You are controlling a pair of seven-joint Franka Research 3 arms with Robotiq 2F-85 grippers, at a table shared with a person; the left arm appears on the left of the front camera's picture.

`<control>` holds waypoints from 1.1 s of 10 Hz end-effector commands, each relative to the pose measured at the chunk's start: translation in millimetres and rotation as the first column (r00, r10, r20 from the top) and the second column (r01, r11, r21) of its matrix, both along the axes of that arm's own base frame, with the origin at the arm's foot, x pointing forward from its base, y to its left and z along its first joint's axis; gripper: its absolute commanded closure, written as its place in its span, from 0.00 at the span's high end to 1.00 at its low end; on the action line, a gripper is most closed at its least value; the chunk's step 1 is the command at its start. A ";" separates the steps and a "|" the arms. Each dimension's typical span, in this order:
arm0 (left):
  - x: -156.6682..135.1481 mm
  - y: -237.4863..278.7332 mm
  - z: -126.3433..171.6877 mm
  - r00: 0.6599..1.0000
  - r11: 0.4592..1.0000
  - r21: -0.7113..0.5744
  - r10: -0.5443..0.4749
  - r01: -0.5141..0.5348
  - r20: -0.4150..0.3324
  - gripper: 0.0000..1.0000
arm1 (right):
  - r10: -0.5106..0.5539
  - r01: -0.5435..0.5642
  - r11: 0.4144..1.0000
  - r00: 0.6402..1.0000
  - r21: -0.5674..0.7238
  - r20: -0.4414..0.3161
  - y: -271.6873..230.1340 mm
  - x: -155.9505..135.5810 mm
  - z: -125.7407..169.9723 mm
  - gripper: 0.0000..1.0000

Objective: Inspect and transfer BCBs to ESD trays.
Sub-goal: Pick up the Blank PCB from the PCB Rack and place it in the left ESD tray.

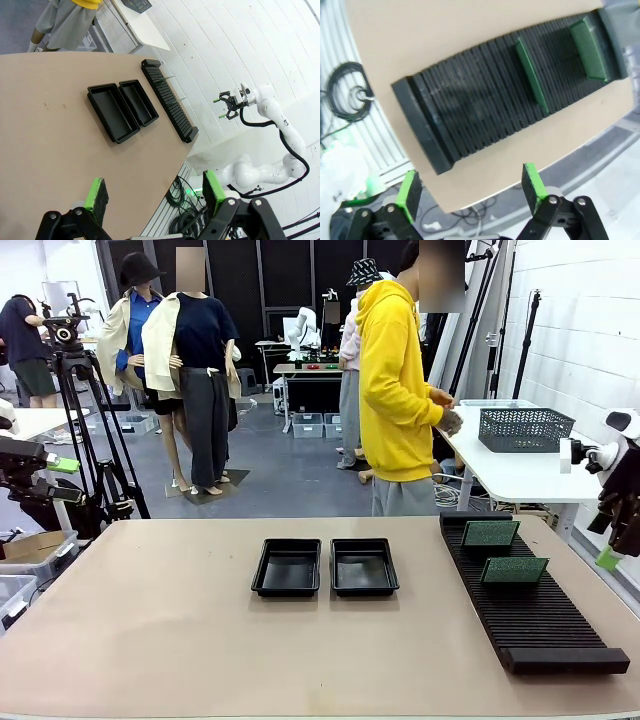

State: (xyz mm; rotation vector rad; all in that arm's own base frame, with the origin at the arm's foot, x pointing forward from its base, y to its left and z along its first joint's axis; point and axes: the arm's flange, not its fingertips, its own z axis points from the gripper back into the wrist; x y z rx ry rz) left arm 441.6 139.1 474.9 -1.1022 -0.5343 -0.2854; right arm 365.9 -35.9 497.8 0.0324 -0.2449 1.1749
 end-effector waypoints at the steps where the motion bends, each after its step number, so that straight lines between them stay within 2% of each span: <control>1: -0.7 0.1 2.5 1.000 1.000 -0.005 0.009 -0.009 -0.014 1.00 | 0.008 0.004 0.993 0.995 -0.122 0.096 29.9 23.2 -6.8 1.00; 3: -0.7 0.1 2.5 1.000 1.000 -0.005 0.009 -0.009 -0.014 1.00 | 0.092 -0.054 0.978 0.979 -0.202 0.183 52.5 39.4 -12.2 1.00; 7: -0.7 0.1 2.5 1.000 1.000 -0.005 0.009 -0.009 -0.014 1.00 | 0.254 -0.248 0.938 0.967 -0.242 -0.004 80.9 99.5 -36.9 1.00; 10: -0.7 0.1 2.5 1.000 1.000 -0.005 0.009 -0.009 -0.014 1.00 | 0.292 -0.282 0.915 0.956 -0.288 -0.009 83.9 121.2 -58.0 1.00; 11: -0.7 0.1 2.5 1.000 1.000 -0.005 0.009 -0.009 -0.014 1.00 | 0.272 -0.266 0.908 0.962 -0.323 -0.027 86.4 133.9 -69.3 1.00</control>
